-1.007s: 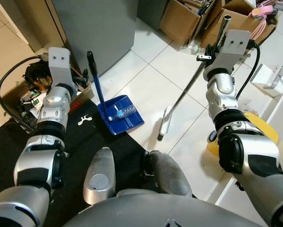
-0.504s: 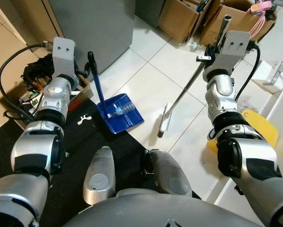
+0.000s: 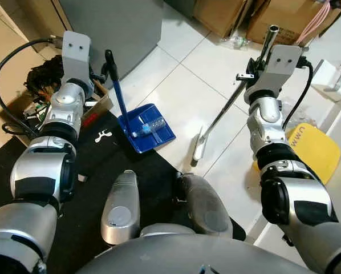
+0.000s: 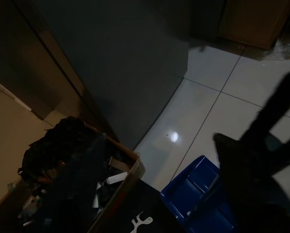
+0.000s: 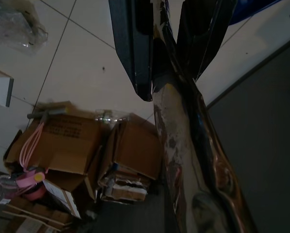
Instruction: Sweep floor
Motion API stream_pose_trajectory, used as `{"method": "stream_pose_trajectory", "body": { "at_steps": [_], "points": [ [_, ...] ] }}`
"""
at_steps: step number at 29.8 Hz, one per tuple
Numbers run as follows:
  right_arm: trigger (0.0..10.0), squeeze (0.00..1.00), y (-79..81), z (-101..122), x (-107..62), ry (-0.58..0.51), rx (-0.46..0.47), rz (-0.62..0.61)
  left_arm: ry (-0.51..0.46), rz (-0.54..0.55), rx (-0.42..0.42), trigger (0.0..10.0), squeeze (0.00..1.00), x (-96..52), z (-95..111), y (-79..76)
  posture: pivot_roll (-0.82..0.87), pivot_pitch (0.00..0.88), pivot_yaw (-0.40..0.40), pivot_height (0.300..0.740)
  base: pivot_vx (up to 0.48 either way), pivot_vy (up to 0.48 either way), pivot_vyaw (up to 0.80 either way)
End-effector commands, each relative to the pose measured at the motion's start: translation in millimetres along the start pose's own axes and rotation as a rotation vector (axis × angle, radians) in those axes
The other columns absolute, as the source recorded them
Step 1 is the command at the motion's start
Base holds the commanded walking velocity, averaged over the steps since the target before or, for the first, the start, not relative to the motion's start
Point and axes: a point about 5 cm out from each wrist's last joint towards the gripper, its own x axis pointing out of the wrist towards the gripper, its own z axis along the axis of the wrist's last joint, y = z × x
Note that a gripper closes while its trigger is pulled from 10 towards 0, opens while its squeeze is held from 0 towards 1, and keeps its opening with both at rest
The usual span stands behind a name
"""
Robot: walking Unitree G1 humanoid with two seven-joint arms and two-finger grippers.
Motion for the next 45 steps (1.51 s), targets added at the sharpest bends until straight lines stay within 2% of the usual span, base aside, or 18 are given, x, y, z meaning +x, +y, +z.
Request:
{"method": "stream_pose_trajectory", "body": {
  "at_steps": [1,3,4,7,8,11,12,30,31,32,33,35,36,42,44,45],
  "points": [
    [10.0,0.0,-0.9,5,0.1,-0.023,-0.006,-0.005,0.082,0.004,0.022,4.3,0.0,-5.7,-19,5.0,0.14,0.185,-0.035,0.74,0.0,0.0,0.0],
    [10.0,0.0,-0.7,5,0.0,-0.023,-0.006,-0.004,0.082,0.004,0.022,4.3,0.0,-5.8,-20,5.0,0.14,0.185,-0.035,0.74,0.0,0.0,0.0],
    [10.0,0.0,-0.3,5,0.1,-0.022,-0.007,-0.003,0.084,0.005,0.022,3.1,0.0,-6.1,-20,5.1,0.15,0.19,-0.035,0.74,0.0,0.0,0.0],
    [10.0,0.0,0.3,6,0.3,-0.021,-0.007,-0.001,0.086,0.005,0.022,3.0,0.0,-6.3,-21,5.2,0.15,0.192,-0.035,0.74,0.0,0.0,0.0],
    [10.0,0.0,0.9,6,0.2,-0.021,-0.007,0.001,0.088,0.006,0.021,2.4,0.0,-6.6,-22,5.4,0.15,0.196,-0.035,0.74,0.0,0.0,0.0],
    [10.0,0.0,1.5,6,-0.3,-0.02,-0.007,0.003,0.091,0.006,0.018,2.2,0.0,-6.9,-23,5.6,0.15,0.199,-0.035,0.74,0.0,0.0,0.0],
    [10.0,0.0,1.7,6,-0.9,-0.018,-0.007,0.004,0.092,0.006,0.015,0.0,0.0,-7.1,-23,5.5,0.14,0.2,-0.035,0.74,0.0,0.0,0.0],
    [10.0,0.0,4.1,6,-0.4,-0.003,-0.006,0.012,0.029,-0.001,0.029,0.0,0.0,-3.9,-12,2.9,0.15,0.179,-0.04,0.74,0.0,0.0,0.0],
    [10.0,0.0,4.1,6,0.1,-0.003,-0.006,0.012,0.015,-0.007,0.033,3.8,0.0,-3.5,-9,2.4,0.15,0.175,-0.041,0.74,0.0,0.0,0.0],
    [10.0,0.0,4.1,6,0.1,-0.003,-0.006,0.012,0.015,-0.007,0.033,3.8,0.0,-3.5,-9,2.4,0.15,0.175,-0.041,0.74,0.0,0.0,0.0],
    [10.0,0.0,4.0,7,0.6,-0.003,-0.006,0.012,0.003,-0.012,0.033,10.0,0.52,-3.3,-7,2.3,0.15,0.174,-0.041,0.74,0.0,0.0,0.0],
    [10.0,0.0,3.9,7,0.8,-0.003,-0.007,0.012,-0.005,-0.015,0.032,10.0,0.52,-3.3,-6,2.3,0.15,0.174,-0.041,0.74,0.0,0.0,0.0],
    [10.0,0.0,3.8,7,1.2,-0.002,-0.007,0.012,-0.016,-0.022,0.032,10.0,1.0,-3.5,-5,1.8,0.15,0.169,-0.039,0.74,0.0,0.0,0.0],
    [10.0,0.0,3.3,7,1.1,-0.003,-0.009,0.011,-0.045,-0.03,0.019,10.0,1.0,-7.0,-7,-0.7,0.16,0.163,-0.032,0.74,0.0,0.0,0.0],
    [10.0,0.0,2.4,7,0.5,-0.002,-0.009,0.009,-0.054,-0.006,0.013,10.0,1.0,-10.6,-11,0.8,0.16,0.159,-0.024,0.74,0.0,0.0,0.0],
    [10.0,0.0,1.5,6,-0.3,0.0,-0.009,0.007,-0.055,0.041,0.018,10.0,1.0,-14.7,-15,4.4,0.16,0.159,-0.024,0.74,0.0,0.0,0.0]
  ]
}}
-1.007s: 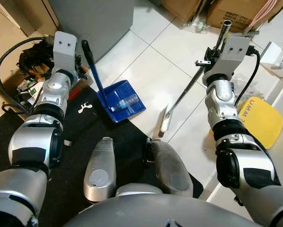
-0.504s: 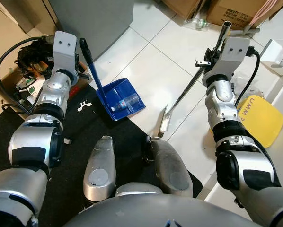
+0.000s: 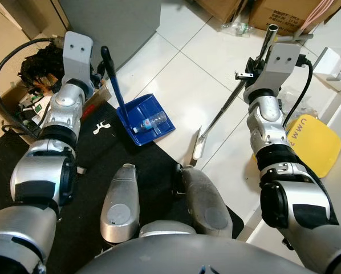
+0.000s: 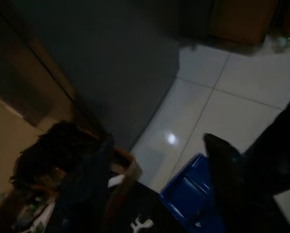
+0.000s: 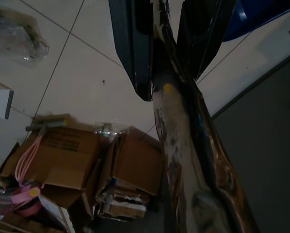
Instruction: Sweep floor
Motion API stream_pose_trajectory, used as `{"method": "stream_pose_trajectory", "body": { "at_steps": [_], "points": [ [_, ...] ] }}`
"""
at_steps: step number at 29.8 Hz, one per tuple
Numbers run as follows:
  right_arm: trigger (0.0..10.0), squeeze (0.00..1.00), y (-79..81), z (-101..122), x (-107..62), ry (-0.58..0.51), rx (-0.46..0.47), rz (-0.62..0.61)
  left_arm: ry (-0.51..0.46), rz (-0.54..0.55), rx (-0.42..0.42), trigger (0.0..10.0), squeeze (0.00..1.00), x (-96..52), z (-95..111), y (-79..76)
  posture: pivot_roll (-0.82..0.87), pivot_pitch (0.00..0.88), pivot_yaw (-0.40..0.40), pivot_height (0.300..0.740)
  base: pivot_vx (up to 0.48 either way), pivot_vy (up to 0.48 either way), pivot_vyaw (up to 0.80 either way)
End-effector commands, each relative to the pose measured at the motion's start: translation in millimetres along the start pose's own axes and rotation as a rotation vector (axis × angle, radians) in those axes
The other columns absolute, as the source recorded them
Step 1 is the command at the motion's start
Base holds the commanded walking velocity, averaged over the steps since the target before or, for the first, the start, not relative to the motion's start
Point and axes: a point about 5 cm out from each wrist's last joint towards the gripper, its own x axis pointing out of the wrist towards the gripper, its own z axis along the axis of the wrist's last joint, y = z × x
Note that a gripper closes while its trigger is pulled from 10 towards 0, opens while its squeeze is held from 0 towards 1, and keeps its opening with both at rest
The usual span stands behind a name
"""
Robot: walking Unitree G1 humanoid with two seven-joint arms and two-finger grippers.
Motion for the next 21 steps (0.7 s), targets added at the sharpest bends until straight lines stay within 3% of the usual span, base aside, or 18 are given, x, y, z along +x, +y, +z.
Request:
{"method": "stream_pose_trajectory", "body": {
  "at_steps": [1,5,6,9,12,16,21],
  "points": [
    [10.0,0.0,-2.1,-2,-1.8,0.004,-0.012,-0.002,0.02,0.124,0.032,10.0,1.0,-14.9,-15,11.1,0.16,0.159,-0.024,0.74,0.0,0.0,0.0],
    [10.0,0.0,-2.3,-4,-2.5,0.009,-0.013,-0.002,0.034,0.181,0.05,10.0,1.0,-23.4,-22,16.2,0.17,0.155,-0.017,0.74,0.0,0.0,0.0],
    [10.0,0.0,-1.6,-4,-2.8,0.012,-0.013,0.0,0.071,0.255,0.032,10.0,0.0,-38.4,-33,21.7,0.17,0.155,-0.017,0.74,0.0,0.0,0.0],
    [10.0,0.0,-0.9,-5,-2.7,0.013,-0.013,0.002,0.088,0.279,0.03,10.0,0.0,-47.0,-39,22.4,0.17,0.155,-0.017,0.74,0.0,0.0,0.0],
    [10.0,0.0,1.7,-4,-1.2,0.018,-0.013,0.01,0.12,0.21,-0.059,10.0,0.0,-59.4,-50,6.8,0.19,0.15,-0.022,0.74,0.0,0.0,0.0],
    [10.0,0.0,4.7,-3,0.8,0.021,-0.013,0.02,0.111,0.105,-0.13,10.0,0.0,-51.5,-44,-5.9,0.19,0.146,-0.03,0.74,0.0,0.0,0.0],
    [10.0,0.0,6.6,-2,1.7,0.017,-0.014,0.027,0.111,0.013,-0.13,10.0,0.0,-43.7,-37,-13.7,0.19,0.146,-0.03,0.74,0.0,0.0,0.0]
  ]
}}
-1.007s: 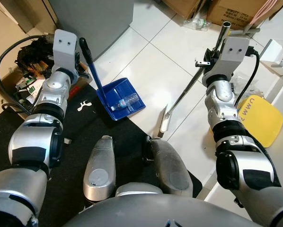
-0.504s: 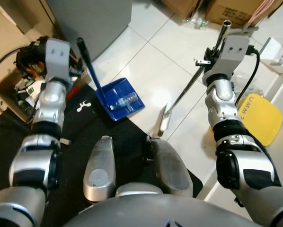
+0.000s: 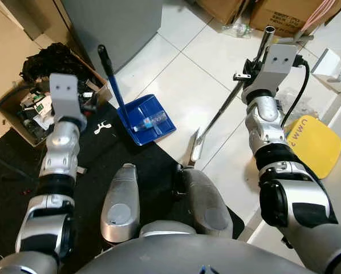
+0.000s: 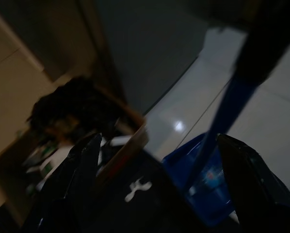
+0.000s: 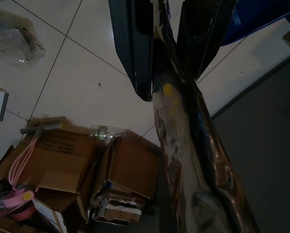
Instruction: Sweep floor
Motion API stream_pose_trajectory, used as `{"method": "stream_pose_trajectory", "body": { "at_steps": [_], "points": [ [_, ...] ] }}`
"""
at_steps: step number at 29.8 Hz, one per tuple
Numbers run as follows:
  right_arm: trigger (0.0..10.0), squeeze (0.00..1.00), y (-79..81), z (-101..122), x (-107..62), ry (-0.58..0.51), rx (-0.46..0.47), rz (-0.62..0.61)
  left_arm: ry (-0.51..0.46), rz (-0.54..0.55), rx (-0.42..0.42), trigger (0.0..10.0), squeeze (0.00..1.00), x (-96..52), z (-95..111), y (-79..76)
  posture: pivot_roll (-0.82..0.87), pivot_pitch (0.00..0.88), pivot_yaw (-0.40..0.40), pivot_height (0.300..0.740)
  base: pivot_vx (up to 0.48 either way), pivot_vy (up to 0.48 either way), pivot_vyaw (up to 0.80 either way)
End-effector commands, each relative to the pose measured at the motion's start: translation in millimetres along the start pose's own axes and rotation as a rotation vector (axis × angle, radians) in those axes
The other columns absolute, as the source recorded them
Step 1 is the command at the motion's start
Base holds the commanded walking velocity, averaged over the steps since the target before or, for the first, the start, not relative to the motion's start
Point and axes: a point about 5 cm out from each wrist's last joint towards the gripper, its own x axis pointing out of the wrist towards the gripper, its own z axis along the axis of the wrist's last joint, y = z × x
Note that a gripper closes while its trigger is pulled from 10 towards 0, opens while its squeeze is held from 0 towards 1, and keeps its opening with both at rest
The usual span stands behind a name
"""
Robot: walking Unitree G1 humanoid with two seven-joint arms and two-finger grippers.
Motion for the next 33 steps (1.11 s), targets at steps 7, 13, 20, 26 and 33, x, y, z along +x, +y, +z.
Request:
{"method": "stream_pose_trajectory", "body": {
  "at_steps": [7,13,20,26,33],
  "points": [
    [10.0,0.0,-6.4,-1,-2.2,-0.004,-0.022,-0.01,0.078,-0.123,-0.058,10.0,0.0,23.2,13,-5.7,0.17,0.158,-0.031,0.74,0.0,0.0,0.0],
    [10.0,0.0,-4.8,0,-2.7,-0.01,-0.019,-0.012,0.121,-0.138,-0.028,10.0,0.0,36.8,18,-4.0,0.14,0.169,-0.031,0.74,0.0,0.0,0.0],
    [10.0,0.0,-6.8,0,-4.4,-0.015,-0.02,-0.016,0.125,-0.112,0.063,9.8,0.0,44.2,25,4.0,0.13,0.184,-0.033,0.74,0.0,0.0,0.0],
    [10.0,0.0,-9.4,-1,-6.7,-0.015,-0.024,-0.02,0.097,-0.139,0.114,9.3,0.0,48.0,32,5.5,0.12,0.197,-0.036,0.74,0.0,0.0,0.0],
    [10.0,0.0,-11.2,-1,-8.2,-0.016,-0.029,-0.021,0.028,-0.198,0.069,8.5,0.0,52.3,45,0.3,0.1,0.208,-0.044,0.74,0.0,0.0,0.0]
  ]
}}
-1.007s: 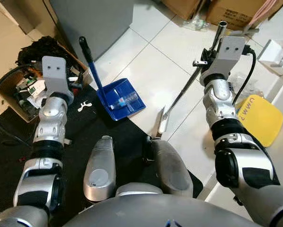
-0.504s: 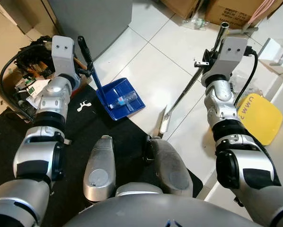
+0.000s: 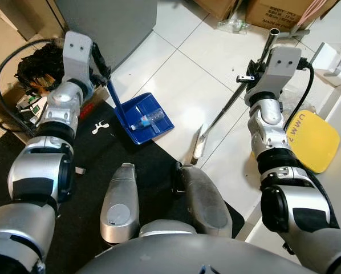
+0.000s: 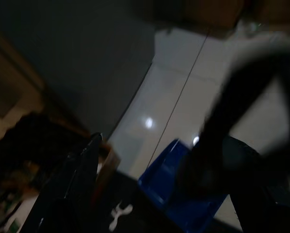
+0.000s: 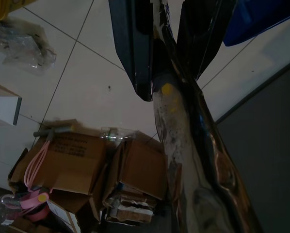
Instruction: Sweep floor
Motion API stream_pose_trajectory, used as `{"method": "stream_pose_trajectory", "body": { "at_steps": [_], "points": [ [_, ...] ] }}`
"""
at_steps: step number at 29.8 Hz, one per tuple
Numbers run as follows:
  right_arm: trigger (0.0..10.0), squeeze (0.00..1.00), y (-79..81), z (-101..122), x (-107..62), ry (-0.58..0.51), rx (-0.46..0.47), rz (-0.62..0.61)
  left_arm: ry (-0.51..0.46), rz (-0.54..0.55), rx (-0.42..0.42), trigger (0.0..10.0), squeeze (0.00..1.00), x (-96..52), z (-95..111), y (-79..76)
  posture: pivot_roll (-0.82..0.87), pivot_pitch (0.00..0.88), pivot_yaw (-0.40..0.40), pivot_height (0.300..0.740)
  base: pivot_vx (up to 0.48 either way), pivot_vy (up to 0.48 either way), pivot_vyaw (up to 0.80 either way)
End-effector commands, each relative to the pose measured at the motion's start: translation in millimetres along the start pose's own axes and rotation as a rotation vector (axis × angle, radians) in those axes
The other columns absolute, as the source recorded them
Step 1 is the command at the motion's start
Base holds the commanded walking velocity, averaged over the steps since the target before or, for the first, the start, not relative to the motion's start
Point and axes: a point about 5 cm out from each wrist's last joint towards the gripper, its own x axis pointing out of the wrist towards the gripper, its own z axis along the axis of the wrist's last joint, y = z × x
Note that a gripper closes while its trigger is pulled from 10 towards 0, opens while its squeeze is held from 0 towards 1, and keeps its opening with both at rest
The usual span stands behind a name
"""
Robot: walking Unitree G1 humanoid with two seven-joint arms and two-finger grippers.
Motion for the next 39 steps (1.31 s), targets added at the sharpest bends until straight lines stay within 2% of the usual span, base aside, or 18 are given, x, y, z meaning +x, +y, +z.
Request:
{"method": "stream_pose_trajectory", "body": {
  "at_steps": [1,4,5,6,7,8,10,11,12,13,14,15,21,28,32,33,35,39],
  "points": [
    [10.0,0.0,-2.8,2,-0.7,-0.008,-0.021,0.0,0.021,0.001,-0.007,8.9,0.0,-3.0,-7,4.5,0.1,0.208,-0.044,0.74,0.0,0.0,0.0],
    [10.0,0.0,-2.7,3,-0.6,-0.009,-0.022,0.002,0.019,0.01,-0.003,8.7,0.0,-2.1,-6,5.5,0.1,0.211,-0.047,0.74,0.0,0.0,0.0],
    [10.0,0.0,-2.7,3,-0.6,-0.01,-0.023,0.003,0.02,0.013,0.001,6.2,0.0,-1.6,-5,5.8,0.09,0.212,-0.047,0.74,0.0,0.0,0.0],
    [10.0,0.0,-2.7,4,-0.7,-0.01,-0.024,0.004,0.021,0.014,0.004,6.2,0.0,-1.3,-4,6.0,0.09,0.212,-0.047,0.74,0.0,0.0,0.0],
    [10.0,0.0,-3.2,4,-0.9,-0.011,-0.025,0.003,0.025,0.014,0.009,4.1,0.0,-1.0,-4,6.0,0.09,0.212,-0.045,0.74,0.0,0.0,0.0],
    [10.0,0.0,-3.6,4,-1.2,-0.012,-0.025,0.002,0.027,0.013,0.013,3.6,0.0,-0.8,-4,5.9,0.09,0.212,-0.045,0.74,0.0,0.0,0.0],
    [10.0,0.0,-4.5,4,-1.6,-0.012,-0.025,0.0,0.034,0.012,0.016,3.6,0.0,-0.8,-5,5.6,0.09,0.212,-0.045,0.74,0.0,0.0,0.0],
    [10.0,0.0,-5.4,4,-2.0,-0.011,-0.026,-0.003,0.039,0.012,0.02,2.5,0.0,-1.2,-7,5.2,0.08,0.214,-0.043,0.74,0.0,0.0,0.0],
    [10.0,0.0,-5.4,4,-2.0,-0.011,-0.026,-0.003,0.039,0.012,0.02,2.5,0.0,-1.2,-7,5.2,0.08,0.214,-0.043,0.74,0.0,0.0,0.0],
    [10.0,0.0,-6.0,4,-2.5,-0.01,-0.026,-0.004,0.041,0.02,0.026,0.5,0.0,-1.8,-8,5.8,0.08,0.214,-0.043,0.74,0.0,0.0,0.0],
    [10.0,0.0,-6.0,4,-2.5,-0.01,-0.026,-0.004,0.041,0.02,0.026,0.5,0.0,-1.8,-8,5.8,0.08,0.214,-0.043,0.74,0.0,0.0,0.0],
    [10.0,0.0,-6.2,3,-2.7,-0.009,-0.026,-0.005,0.041,0.027,0.031,0.0,0.0,-2.4,-9,6.6,0.08,0.214,-0.043,0.74,0.0,0.0,0.0],
    [10.0,0.0,-5.4,3,-2.2,-0.006,-0.026,-0.004,0.04,0.053,0.039,0.0,0.0,-3.6,-10,10.5,0.09,0.21,-0.047,0.74,0.0,0.0,0.0],
    [10.0,0.0,-2.2,6,0.7,-0.007,-0.022,0.003,0.013,0.132,0.113,0.0,0.0,-4.8,-8,14.0,0.1,0.197,-0.046,0.74,0.0,0.0,0.0],
    [10.0,0.0,-0.9,7,2.6,-0.009,-0.02,0.004,-0.052,0.19,0.177,0.0,0.0,-4.2,0,13.1,0.11,0.179,-0.044,0.74,0.0,0.0,0.0],
    [10.0,0.0,0.1,10,4.7,-0.015,-0.017,0.004,-0.123,0.19,0.18,10.0,0.0,-3.1,10,10.4,0.12,0.154,-0.04,0.74,0.0,0.0,0.0],
    [10.0,0.0,0.8,11,6.0,-0.019,-0.016,0.005,-0.157,0.177,0.175,10.0,0.0,-2.6,16,8.1,0.13,0.149,-0.04,0.74,0.0,0.0,0.0],
    [10.0,0.0,4.3,17,11.4,-0.035,-0.017,0.012,-0.28,0.057,0.155,10.0,0.0,-3.6,34,-2.7,0.15,0.115,-0.037,0.74,0.0,0.0,0.0]
  ]
}}
